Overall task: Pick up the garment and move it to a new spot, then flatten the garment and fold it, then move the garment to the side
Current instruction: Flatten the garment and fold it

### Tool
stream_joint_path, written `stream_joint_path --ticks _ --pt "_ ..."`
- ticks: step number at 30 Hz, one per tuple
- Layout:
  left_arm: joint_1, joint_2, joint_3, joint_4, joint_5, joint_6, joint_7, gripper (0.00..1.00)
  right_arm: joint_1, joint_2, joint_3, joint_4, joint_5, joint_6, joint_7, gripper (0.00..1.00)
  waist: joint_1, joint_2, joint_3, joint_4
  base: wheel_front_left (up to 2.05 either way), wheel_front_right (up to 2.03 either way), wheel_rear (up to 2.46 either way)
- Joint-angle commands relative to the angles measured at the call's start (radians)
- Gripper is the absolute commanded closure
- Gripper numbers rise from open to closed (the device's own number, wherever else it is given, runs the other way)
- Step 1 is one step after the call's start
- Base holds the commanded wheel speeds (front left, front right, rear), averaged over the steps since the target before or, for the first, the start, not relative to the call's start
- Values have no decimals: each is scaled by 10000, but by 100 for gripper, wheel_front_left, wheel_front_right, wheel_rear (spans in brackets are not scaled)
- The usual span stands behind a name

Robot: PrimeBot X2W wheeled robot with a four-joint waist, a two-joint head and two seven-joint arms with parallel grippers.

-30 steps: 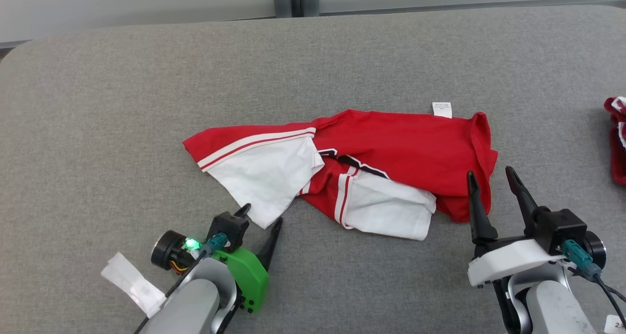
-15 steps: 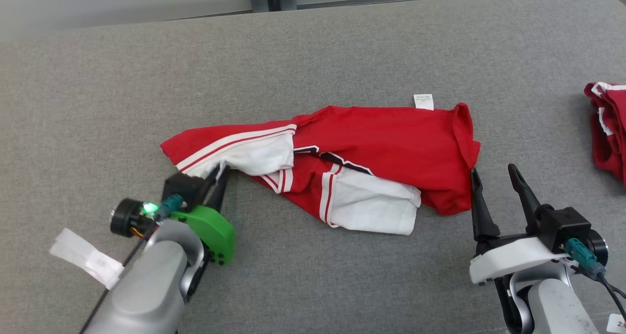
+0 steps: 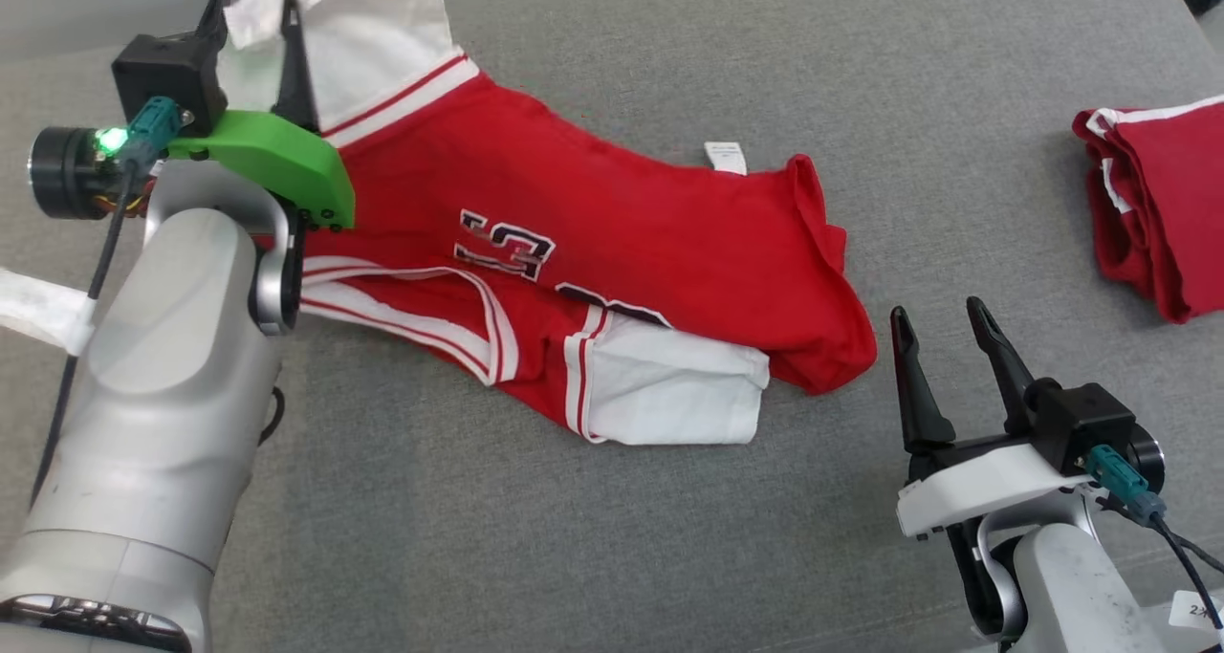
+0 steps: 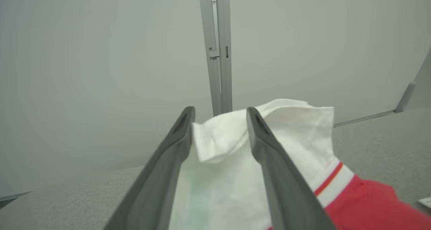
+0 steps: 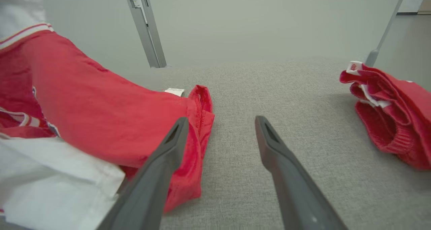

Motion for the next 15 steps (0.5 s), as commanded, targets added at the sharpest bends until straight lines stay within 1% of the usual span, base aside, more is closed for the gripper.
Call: stream_joint_path --ticks 1,4,8,10,13,15 --pt "-151 -133 -69 162 40 27 -80 0 -57 -21 -76 -23 76 -20 -26 0 0 0 167 -154 0 0 0" --pt "-81 -198 -126 586 38 -117 -105 0 84 -18 -307 -41 -64 -20 -26 0 0 0 140 66 0 0 0" --pt "298 -535 -202 872 -48 -380 -155 0 165 -21 -438 -41 -192 -20 -26 0 0 0 20 561 0 0 0" --pt "502 -697 -324 849 -19 -595 -150 0 162 -21 -412 -28 -240 -20 -26 0 0 0 -51 837 0 0 0" --pt "889 -893 -616 755 95 -1064 -160 0 153 -25 -398 -11 -300 -20 -26 0 0 0 -181 1204 0 0 0" --pt "1214 -1119 -837 705 28 -1368 -155 0 205 -25 -386 40 -318 -20 -26 0 0 0 -312 1453 0 0 0"
